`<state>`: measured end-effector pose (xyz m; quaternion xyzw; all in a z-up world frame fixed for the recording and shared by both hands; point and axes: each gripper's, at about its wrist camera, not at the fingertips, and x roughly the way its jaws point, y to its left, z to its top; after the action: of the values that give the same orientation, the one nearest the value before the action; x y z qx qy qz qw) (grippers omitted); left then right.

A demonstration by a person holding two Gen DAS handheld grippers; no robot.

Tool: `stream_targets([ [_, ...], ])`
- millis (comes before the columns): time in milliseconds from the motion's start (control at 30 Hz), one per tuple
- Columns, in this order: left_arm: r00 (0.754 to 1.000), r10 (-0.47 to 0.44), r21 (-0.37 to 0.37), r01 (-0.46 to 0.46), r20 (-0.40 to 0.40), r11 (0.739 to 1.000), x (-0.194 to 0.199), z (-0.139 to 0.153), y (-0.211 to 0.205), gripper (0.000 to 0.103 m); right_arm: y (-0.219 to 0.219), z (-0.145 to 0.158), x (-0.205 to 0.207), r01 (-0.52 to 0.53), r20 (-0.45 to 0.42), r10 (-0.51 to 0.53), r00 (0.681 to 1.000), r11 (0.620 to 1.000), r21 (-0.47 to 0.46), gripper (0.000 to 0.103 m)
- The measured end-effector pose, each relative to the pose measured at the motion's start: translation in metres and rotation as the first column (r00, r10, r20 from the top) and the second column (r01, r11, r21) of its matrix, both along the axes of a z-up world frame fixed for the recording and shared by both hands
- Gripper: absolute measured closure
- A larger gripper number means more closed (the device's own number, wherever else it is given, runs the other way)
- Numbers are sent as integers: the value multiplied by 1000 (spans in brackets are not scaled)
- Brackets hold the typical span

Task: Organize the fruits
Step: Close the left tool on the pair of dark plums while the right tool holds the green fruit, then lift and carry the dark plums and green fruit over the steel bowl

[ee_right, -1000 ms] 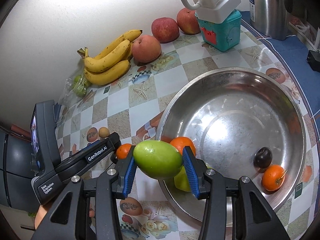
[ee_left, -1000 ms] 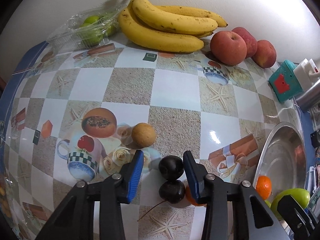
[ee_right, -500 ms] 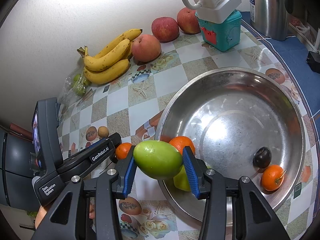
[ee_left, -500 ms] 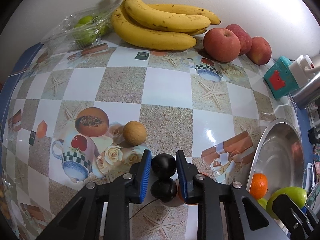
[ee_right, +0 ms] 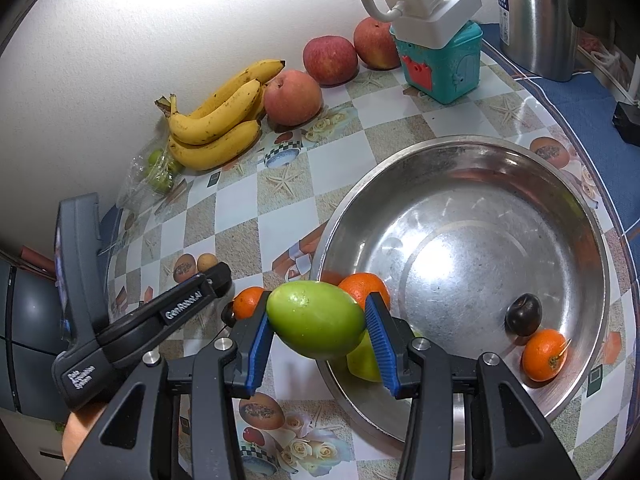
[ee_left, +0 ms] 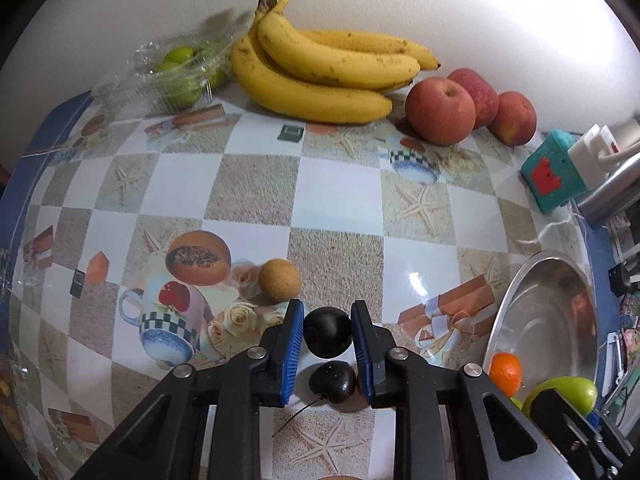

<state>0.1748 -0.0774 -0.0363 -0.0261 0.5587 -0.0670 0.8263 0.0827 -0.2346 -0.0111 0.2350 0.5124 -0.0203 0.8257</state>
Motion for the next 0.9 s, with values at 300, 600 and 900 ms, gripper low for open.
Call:
stream_targets([
  [300,998,5,-23,-4,61,1000,-5,29,2,77,-28,-3,-8,73,-14,-74,997,997,-16,56],
  [600,993,-86,-51,90,85,995,-14,46,-31,77,-80,-8,-28,220,-35,-222,975,975,-43,56],
  [900,959,-257,-70,266,119,961,-31,41,-94,77,-99,-13,-34,283,-18,-284,959,958,-41,56],
])
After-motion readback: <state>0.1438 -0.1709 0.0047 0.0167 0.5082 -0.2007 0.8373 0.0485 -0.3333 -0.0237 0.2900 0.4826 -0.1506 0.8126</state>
